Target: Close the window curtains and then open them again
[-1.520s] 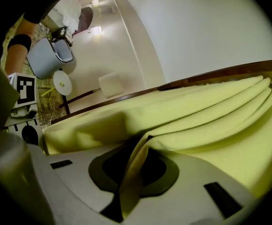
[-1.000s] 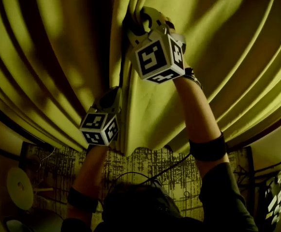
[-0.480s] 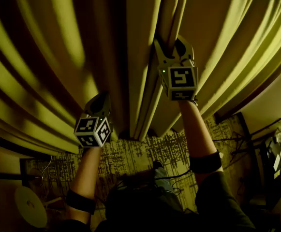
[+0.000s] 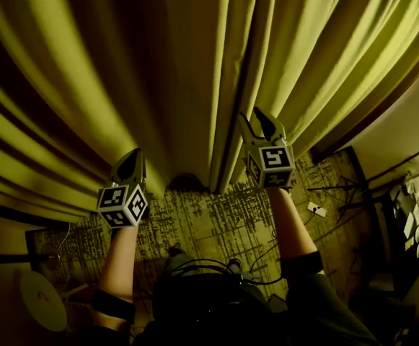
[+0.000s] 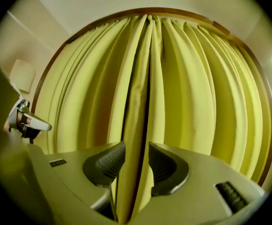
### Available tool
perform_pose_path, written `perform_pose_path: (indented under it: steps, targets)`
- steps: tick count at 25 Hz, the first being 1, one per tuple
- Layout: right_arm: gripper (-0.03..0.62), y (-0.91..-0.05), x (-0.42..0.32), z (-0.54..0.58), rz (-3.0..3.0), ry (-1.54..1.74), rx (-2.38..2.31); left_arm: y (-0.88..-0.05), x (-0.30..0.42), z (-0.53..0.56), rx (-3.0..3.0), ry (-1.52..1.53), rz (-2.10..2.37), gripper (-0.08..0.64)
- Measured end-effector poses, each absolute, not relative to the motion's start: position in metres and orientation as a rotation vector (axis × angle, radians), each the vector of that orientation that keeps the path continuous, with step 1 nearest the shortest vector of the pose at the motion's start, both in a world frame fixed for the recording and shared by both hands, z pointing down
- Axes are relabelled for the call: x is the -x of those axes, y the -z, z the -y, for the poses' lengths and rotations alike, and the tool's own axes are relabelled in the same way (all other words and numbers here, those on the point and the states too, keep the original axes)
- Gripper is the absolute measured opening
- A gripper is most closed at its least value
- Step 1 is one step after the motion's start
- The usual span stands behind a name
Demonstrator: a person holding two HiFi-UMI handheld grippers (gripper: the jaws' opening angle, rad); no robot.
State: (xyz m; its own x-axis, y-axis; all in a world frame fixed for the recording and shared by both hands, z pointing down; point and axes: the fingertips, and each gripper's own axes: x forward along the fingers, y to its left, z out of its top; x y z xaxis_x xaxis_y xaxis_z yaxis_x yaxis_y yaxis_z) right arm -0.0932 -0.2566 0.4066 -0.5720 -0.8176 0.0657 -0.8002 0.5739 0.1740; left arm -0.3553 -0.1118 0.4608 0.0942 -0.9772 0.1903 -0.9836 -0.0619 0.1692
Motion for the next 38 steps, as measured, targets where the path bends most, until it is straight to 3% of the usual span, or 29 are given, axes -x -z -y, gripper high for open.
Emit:
perform_pose_path:
  steps: [5, 21, 38]
  targets:
    - [0.004, -0.489, 0.047, 0.222, 2.641, -0.092, -1.194, -0.482, 0.319, 0.085, -2.027, -0.092, 2.023, 0.001]
    - [0.002, -0.576, -0.025, 0.123, 2.657, -0.347, -0.870, -0.508, 0.225, -0.018, -1.836, -0.195, 2.130, 0.001]
    - [0.003, -0.597, 0.010, 0.021, 2.589, -0.414, -0.931, -0.545, 0.268, -0.108, -1.830, -0.205, 2.028, 0.001]
